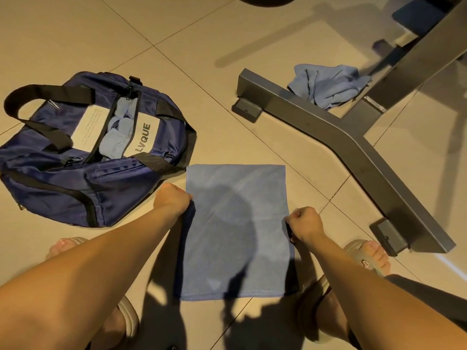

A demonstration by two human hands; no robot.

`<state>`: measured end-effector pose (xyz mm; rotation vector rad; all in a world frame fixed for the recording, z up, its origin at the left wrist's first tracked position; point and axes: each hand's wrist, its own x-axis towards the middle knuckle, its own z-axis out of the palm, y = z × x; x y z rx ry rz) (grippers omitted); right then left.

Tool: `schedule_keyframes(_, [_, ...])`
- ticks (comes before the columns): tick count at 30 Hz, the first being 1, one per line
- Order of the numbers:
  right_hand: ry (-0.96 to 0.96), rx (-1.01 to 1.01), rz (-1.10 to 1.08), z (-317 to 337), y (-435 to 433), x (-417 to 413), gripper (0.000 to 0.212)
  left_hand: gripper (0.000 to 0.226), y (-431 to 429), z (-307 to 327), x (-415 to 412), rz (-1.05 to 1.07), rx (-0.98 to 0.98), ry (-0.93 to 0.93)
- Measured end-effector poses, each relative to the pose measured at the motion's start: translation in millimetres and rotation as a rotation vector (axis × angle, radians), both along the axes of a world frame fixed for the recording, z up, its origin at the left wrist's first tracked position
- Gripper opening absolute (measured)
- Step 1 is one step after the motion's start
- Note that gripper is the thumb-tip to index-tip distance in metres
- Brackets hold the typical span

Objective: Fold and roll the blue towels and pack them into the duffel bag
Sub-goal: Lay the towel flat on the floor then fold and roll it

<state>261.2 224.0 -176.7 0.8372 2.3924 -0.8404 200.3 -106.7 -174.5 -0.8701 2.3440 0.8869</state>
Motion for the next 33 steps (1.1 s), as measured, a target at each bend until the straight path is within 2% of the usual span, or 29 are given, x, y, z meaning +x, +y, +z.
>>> schedule_keyframes(6, [-0.033, 0.042, 0.019, 3.6, 9.9, -1.4, 0.021, 0.014, 0.9, -1.9, 2.0, -0.046, -0.03, 0.011])
schedule_keyframes(8, [0.003, 0.043, 0.018, 6.1, 9.3, -14.2, 0.014, 0.013, -1.2, 1.2, 3.2, -0.201, -0.133, 0.084])
schedule_keyframes(10, [0.059, 0.066, 0.02, 8.9, 8.4, -33.5, 0.006, 0.015, -0.9, 3.6, 0.8, -0.414, -0.238, 0.247])
schedule_keyframes(13, [0.124, 0.025, 0.06, 7.7, 8.0, -69.7, 0.014, 0.019, 7.7, 8.6, -16.8, -0.695, -0.331, 0.407])
schedule_keyframes(17, [0.146, 0.006, 0.176, 4.1, 2.1, -111.4, 0.037, 0.032, 19.0, 17.1, -48.5, -0.886, -0.503, 0.301])
schedule_keyframes(22, [0.012, -0.022, 0.22, 6.5, -1.5, -130.1, 0.017, 0.036, 25.7, 22.2, -68.4, -0.881, -0.559, 0.06])
schedule_keyframes(25, [0.063, -0.104, 0.155, 14.6, 6.7, -138.8, 0.028, 0.027, 27.7, 27.4, -73.6, -0.954, -0.573, 0.136])
schedule_keyframes(28, [-0.021, -0.119, 0.262, 30.5, 10.2, -145.3, 0.02, 0.019, 23.7, 36.5, -81.6, -1.013, -0.579, 0.268])
schedule_keyframes(30, [0.044, -0.054, 0.249, 35.5, 11.7, -151.8, 0.01, 0.026, 23.0, 43.7, -88.6, -1.044, -0.617, 0.238])
schedule_keyframes(33, [0.154, -0.045, 0.107, 41.6, 12.2, -155.9, 0.012, 0.033, 24.2, 52.0, -96.1, -1.003, -0.612, 0.159])
